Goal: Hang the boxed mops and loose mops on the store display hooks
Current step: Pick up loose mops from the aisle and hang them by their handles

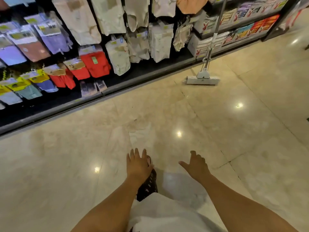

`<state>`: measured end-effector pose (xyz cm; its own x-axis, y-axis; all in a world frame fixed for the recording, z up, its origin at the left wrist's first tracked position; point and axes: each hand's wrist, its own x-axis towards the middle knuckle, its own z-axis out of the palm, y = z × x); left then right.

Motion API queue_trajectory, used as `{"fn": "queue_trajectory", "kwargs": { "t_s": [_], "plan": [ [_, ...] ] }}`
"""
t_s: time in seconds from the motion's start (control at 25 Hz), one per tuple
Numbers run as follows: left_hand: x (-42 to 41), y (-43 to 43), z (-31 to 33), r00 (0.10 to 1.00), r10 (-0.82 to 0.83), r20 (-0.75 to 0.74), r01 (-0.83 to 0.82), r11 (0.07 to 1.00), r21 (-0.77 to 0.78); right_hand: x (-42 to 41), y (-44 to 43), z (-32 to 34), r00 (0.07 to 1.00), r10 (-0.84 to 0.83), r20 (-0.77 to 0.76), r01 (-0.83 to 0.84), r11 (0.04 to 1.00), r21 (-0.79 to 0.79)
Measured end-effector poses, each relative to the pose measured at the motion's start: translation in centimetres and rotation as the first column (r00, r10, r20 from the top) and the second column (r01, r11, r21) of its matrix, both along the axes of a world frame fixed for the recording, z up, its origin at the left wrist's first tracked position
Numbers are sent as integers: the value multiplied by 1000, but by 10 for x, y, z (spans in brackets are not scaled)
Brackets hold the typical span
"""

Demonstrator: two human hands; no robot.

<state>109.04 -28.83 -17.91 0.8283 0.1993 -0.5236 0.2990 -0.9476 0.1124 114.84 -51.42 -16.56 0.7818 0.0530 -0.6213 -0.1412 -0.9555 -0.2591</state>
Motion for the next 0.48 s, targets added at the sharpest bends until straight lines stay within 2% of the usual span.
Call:
{"fn": "queue_trajectory", "kwargs": {
  "t_s": [0.24,0.32,0.48],
  "plan": [
    [148,91,13,987,-163,5,162,983,83,125,91,22,987,-159,11,157,982,106],
    [186,101,14,981,-195,-6,195,975,110,150,106,26,982,-190,14,187,975,117],
    [244,93,8,976,-209,-60,213,974,72,185,102,23,974,-227,-13,227,971,71]
  ]
}}
